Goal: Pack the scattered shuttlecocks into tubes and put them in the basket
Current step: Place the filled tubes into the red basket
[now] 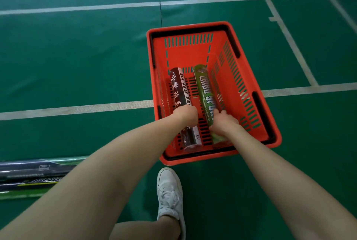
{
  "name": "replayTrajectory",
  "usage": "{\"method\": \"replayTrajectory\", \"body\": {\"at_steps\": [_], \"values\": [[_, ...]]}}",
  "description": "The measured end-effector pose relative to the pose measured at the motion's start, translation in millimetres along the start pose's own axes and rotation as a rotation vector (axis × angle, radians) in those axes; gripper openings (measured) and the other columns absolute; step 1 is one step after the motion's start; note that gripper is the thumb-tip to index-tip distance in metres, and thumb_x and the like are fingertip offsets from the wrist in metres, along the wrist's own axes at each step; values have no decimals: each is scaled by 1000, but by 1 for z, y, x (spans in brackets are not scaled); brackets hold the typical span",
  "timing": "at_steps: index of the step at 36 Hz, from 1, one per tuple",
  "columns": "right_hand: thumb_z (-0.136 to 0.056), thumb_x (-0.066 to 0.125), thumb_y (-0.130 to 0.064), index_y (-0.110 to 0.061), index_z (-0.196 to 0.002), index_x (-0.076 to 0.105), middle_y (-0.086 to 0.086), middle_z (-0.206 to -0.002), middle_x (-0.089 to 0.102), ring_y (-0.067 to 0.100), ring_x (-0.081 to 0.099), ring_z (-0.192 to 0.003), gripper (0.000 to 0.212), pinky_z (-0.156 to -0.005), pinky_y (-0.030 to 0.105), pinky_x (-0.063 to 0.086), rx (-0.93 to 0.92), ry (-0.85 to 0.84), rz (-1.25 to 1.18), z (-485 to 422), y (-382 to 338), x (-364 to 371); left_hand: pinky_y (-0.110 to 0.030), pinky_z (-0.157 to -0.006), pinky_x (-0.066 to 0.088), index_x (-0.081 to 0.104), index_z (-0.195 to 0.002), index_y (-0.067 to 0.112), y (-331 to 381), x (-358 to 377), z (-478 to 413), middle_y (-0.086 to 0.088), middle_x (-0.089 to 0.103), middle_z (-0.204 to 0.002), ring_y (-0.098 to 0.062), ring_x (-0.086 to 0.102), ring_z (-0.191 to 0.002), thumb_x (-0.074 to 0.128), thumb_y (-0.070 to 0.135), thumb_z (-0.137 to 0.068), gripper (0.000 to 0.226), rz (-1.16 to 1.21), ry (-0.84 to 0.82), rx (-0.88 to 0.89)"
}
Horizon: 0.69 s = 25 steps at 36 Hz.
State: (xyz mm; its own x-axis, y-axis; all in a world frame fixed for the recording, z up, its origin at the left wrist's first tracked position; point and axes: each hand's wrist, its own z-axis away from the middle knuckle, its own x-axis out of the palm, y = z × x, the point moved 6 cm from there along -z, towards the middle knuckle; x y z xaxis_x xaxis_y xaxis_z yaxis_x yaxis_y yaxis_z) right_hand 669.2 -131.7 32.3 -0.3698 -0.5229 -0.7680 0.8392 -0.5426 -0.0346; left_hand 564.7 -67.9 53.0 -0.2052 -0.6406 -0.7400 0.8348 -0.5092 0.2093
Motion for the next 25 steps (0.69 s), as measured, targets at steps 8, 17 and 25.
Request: {"method": "replayTrajectory", "body": {"at_steps": [8, 17, 25], "values": [[-94, 49, -30, -9, -122, 47, 13, -123, 54, 34, 53, -112, 35, -80, 40, 44, -313, 381, 21, 63, -75, -98, -38, -85, 38, 61, -101, 13, -35, -79, 52, -10, 62, -109, -32, 57, -103, 48, 22, -86, 22, -80, 436, 19], [-97, 47, -32, -15, -124, 52, 6, -119, 59, 27, 55, -112, 33, -85, 36, 44, -792, 566, 44, 146, -238, -124, -38, -93, 33, 58, -115, 18, -202, -105, 151, -7, 57, -117, -27, 50, -113, 49, 25, -87, 31, -253, 505, -238], [-98, 44, -36, -16, -134, 44, 7, -126, 52, 27, 48, -116, 41, -93, 38, 40, -1027, 336, 198, 152, -391, -29, -41, -96, 36, 54, -117, 15, -359, -34, 231, -10, 55, -119, -30, 50, -115, 51, 21, -85, 33, -157, 374, -521]]}}
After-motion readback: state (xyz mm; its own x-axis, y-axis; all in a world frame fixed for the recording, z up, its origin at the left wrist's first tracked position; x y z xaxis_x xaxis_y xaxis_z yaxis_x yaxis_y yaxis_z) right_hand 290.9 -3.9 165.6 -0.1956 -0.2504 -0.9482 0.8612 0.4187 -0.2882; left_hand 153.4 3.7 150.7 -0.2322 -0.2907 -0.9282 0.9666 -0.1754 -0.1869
